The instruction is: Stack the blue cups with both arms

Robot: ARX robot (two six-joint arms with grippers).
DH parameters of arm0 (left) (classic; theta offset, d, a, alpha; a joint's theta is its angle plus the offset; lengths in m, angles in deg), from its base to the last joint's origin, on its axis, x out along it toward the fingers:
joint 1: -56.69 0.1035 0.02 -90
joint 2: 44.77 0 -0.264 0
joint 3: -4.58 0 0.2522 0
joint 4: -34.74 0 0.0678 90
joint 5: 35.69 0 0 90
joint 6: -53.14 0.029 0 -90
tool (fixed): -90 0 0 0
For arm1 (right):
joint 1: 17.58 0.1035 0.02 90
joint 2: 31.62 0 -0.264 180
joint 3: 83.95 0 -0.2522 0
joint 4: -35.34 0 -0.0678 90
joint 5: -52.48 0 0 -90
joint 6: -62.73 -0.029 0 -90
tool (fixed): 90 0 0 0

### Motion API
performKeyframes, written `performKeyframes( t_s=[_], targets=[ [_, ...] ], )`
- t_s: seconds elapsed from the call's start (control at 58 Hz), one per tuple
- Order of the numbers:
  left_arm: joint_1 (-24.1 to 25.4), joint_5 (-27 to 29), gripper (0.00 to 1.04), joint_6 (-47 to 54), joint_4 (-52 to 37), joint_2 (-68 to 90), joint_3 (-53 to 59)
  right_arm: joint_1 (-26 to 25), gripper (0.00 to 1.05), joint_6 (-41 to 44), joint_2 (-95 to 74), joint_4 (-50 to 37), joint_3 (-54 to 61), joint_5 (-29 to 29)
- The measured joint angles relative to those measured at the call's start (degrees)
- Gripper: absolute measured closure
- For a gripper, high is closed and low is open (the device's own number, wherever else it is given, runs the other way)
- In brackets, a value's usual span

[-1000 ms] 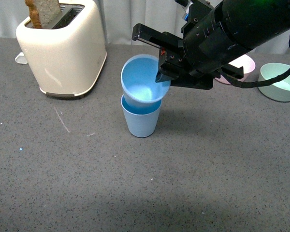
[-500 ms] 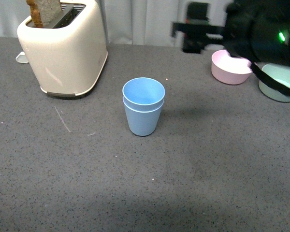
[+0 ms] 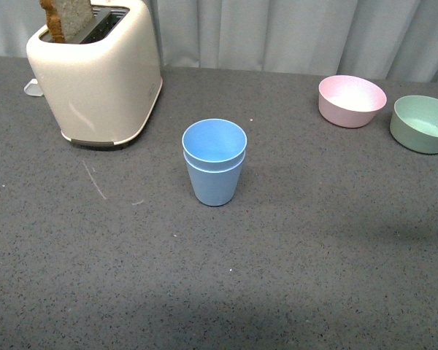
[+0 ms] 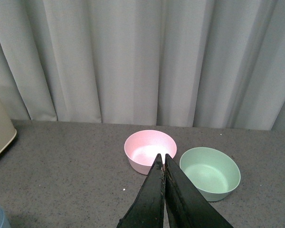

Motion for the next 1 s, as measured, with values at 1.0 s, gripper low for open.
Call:
performKeyframes(
  t_s=[1.0],
  targets=[
    [0.0,0.0,0.07,0.0,0.0,0.0,0.0,-10.4,1.04,0.0,51.9,37.7,13.6,-9.8]
  ],
)
